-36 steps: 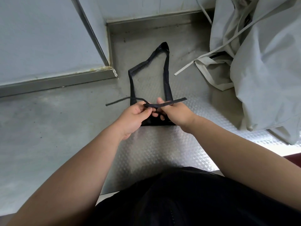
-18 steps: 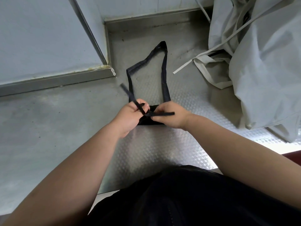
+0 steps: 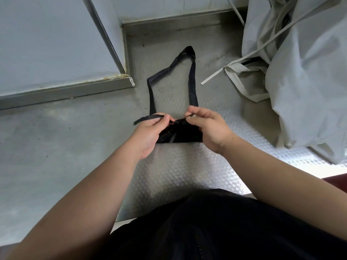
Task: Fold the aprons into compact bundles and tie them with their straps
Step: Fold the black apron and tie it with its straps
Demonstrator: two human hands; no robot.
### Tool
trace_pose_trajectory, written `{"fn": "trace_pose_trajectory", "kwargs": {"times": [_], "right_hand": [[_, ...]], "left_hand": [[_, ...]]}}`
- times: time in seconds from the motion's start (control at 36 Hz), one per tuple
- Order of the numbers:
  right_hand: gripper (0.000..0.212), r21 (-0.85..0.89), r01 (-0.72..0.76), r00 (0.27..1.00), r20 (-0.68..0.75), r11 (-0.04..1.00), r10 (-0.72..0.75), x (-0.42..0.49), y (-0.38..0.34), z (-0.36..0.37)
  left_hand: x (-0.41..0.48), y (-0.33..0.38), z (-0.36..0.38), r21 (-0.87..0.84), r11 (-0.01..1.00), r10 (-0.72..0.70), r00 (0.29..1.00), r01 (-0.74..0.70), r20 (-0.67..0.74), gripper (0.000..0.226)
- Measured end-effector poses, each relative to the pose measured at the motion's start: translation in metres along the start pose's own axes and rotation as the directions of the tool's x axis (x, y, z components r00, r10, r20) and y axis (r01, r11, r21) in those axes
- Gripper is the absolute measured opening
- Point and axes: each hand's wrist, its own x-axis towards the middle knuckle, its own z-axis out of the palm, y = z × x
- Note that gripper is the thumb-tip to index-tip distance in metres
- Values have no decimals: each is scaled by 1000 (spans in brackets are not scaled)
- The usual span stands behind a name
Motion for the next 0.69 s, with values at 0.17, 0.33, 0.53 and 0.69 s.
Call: {"fn": "trace_pose_trajectory", "kwargs": {"times": [0.17, 0.33, 0.53, 0.69], "right_hand": [[19, -244, 183, 931, -268, 952, -248, -6, 14, -8], [19, -613, 130, 875, -299, 780, -381, -15, 32, -18], [21, -870, 75, 854, -196, 487, -482, -16, 32, -21], [21, -866, -56, 866, -290, 497, -407, -16, 30, -29]], "left_hand": [[-3, -6, 5, 71, 995, 84, 984, -73, -159, 28], [-7, -25, -2, 292, 956, 159, 876, -22, -456, 29], [-12, -25, -10, 388, 914, 128, 817, 123, -563, 30], [-7, -28, -24, 564, 802, 195, 806, 197, -559, 36]]}}
